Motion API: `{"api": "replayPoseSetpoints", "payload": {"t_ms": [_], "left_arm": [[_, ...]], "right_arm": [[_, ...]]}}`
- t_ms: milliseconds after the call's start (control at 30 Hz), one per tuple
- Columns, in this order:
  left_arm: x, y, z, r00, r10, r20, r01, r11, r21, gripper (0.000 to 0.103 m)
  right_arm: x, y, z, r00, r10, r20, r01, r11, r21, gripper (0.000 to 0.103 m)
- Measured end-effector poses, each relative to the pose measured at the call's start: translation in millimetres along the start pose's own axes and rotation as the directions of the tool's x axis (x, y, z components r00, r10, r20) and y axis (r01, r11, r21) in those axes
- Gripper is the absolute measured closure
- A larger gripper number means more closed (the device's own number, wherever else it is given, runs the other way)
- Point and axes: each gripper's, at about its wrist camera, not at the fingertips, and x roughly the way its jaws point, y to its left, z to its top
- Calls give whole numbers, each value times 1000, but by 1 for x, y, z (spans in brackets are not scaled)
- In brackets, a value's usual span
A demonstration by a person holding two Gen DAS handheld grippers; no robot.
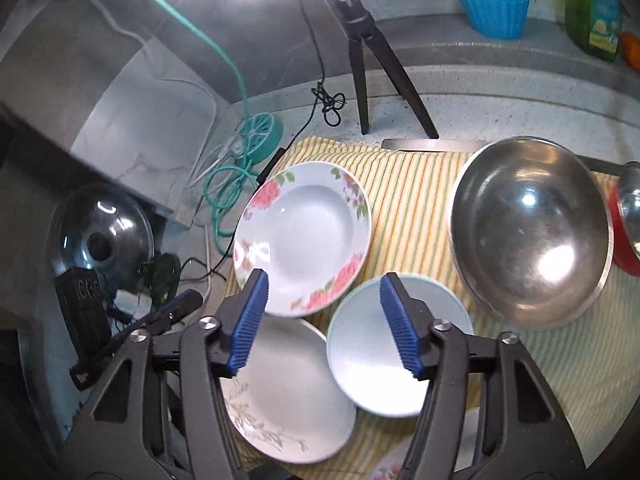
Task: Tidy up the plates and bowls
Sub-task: 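Move both tools to the rim of the rose-rimmed white plate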
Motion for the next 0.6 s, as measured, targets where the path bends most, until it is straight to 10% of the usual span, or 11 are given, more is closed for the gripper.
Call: {"api": "replayPoseSetpoints", "payload": {"t_ms": [600], "left_arm": [[64, 24, 39, 995, -33, -92, 27, 997, -68, 74]], "right_arm": [[99, -17, 56, 979, -163, -122, 161, 987, -21, 66]]}}
